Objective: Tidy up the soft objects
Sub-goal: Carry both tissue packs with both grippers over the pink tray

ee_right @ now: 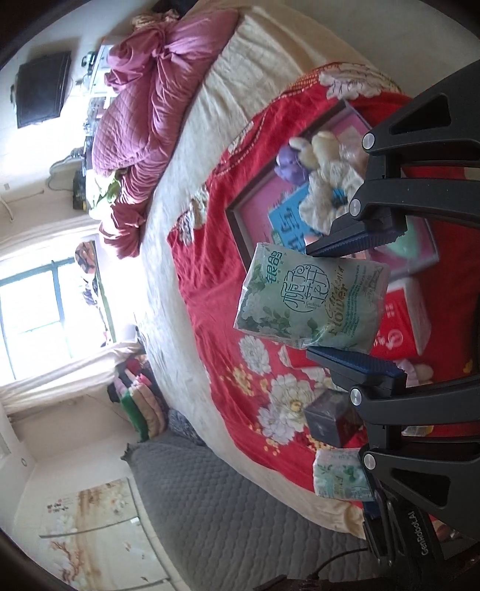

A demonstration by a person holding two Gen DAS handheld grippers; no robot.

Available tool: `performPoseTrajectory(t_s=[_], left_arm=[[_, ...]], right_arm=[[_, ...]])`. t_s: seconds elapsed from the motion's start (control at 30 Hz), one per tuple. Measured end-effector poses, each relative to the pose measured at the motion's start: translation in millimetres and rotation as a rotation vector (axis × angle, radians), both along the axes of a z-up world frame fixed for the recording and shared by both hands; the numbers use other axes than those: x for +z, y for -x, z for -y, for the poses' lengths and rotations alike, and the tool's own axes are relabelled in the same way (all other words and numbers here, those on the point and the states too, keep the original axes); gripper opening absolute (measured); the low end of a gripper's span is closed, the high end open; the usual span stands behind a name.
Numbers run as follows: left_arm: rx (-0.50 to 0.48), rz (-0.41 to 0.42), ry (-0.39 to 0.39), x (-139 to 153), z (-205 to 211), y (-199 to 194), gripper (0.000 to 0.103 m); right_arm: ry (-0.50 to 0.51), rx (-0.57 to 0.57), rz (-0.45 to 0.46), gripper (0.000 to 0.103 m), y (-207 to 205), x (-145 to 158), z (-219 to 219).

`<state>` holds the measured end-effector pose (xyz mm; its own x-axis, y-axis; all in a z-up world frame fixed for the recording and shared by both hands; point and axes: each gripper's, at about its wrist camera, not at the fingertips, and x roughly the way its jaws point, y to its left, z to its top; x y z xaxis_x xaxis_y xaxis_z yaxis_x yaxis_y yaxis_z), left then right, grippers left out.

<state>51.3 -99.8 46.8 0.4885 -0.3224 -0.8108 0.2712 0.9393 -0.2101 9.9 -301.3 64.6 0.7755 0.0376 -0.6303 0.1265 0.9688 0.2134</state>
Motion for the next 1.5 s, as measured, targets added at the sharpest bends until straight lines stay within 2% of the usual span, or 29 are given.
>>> performPoseTrajectory(t_s=[0.13, 0.5, 0.87, 1.1, 1.3, 1.5], left_arm=[[-0.027, 0.003, -0.013, 2.8, 14.9, 1.8, 0.041], [-0.101, 0.023, -0.027, 8.2, 57.4, -2.0, 0.041], [-0.206, -0.008, -0.041, -9.2, 112.3, -16.4, 0.041], [-0.265, -0.062, -0.076, -34.1, 149.5, -37.7, 0.041], [-0.294, -0.117, -0.088, -52.2, 168.5, -56.0, 0.042], [-0.323, -0.169, -0.135, -74.8, 182.5, -69.2, 0.042]], right_arm=[[-0.013, -0.027, 0.012, 0.049, 4.1, 3.1, 15.4], [0.042, -0.128, 0.023, 0.049, 21.1, 8.6, 60.4], [0.038, -0.223, -0.013, 0.049, 29.2, -8.8, 110.4], [0.058, -0.209, -0.045, 0.049, 22.5, -24.9, 115.6], [0.098, -0.176, -0.082, 0.049, 10.8, -40.2, 110.6], [0.114, -0.141, -0.115, 0.049, -4.3, -56.5, 106.4]])
